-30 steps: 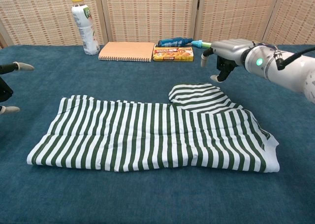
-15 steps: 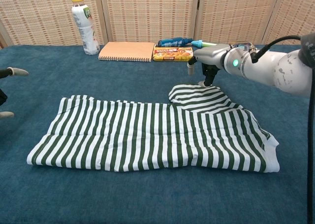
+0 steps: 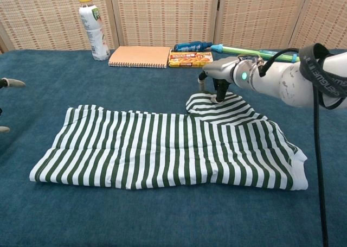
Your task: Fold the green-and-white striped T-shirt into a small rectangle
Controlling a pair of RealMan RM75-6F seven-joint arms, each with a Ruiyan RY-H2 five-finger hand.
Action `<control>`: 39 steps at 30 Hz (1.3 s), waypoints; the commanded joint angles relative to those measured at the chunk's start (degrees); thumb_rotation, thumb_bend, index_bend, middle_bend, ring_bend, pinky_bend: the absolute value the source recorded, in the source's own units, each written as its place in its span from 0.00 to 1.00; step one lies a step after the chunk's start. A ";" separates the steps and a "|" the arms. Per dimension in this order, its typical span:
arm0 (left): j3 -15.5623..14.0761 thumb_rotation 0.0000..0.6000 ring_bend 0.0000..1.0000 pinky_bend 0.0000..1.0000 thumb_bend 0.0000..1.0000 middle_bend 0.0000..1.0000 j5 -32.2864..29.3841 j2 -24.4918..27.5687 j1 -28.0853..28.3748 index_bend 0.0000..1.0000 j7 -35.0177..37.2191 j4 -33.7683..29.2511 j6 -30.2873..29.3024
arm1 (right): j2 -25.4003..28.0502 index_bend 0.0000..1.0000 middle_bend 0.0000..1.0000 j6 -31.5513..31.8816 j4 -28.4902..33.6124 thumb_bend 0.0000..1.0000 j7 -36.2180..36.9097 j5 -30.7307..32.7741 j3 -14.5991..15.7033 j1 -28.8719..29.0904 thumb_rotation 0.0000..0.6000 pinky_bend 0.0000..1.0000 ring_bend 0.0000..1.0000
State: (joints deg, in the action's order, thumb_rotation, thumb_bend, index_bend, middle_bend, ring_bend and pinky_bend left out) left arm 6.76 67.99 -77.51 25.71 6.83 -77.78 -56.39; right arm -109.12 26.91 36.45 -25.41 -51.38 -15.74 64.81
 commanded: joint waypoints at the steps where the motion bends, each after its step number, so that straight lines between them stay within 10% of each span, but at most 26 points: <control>1: 0.03 1.00 0.84 0.96 0.33 0.88 0.06 -0.06 -0.08 0.00 0.12 0.16 0.03 | -0.61 0.28 0.97 -0.77 -1.08 0.39 1.07 -0.84 0.27 0.52 1.00 1.00 1.00; 24: 0.16 1.00 0.84 0.96 0.33 0.88 1.02 -0.55 -0.49 0.00 0.82 0.65 0.02 | -0.47 0.49 0.97 3.06 -1.36 0.41 8.89 -7.28 1.52 -2.54 1.00 1.00 1.00; 39: 0.35 1.00 0.84 0.96 0.33 0.88 1.45 -0.44 -0.60 0.00 1.13 0.52 -0.10 | 4.88 0.55 0.98 12.84 9.28 0.44 12.34 -12.89 2.45 -7.80 1.00 1.00 1.00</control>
State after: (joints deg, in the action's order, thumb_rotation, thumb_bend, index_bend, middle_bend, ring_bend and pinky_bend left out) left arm 7.11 69.45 -77.95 25.11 7.96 -77.27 -56.49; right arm -105.64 37.87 43.39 -12.96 -63.31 -13.62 58.19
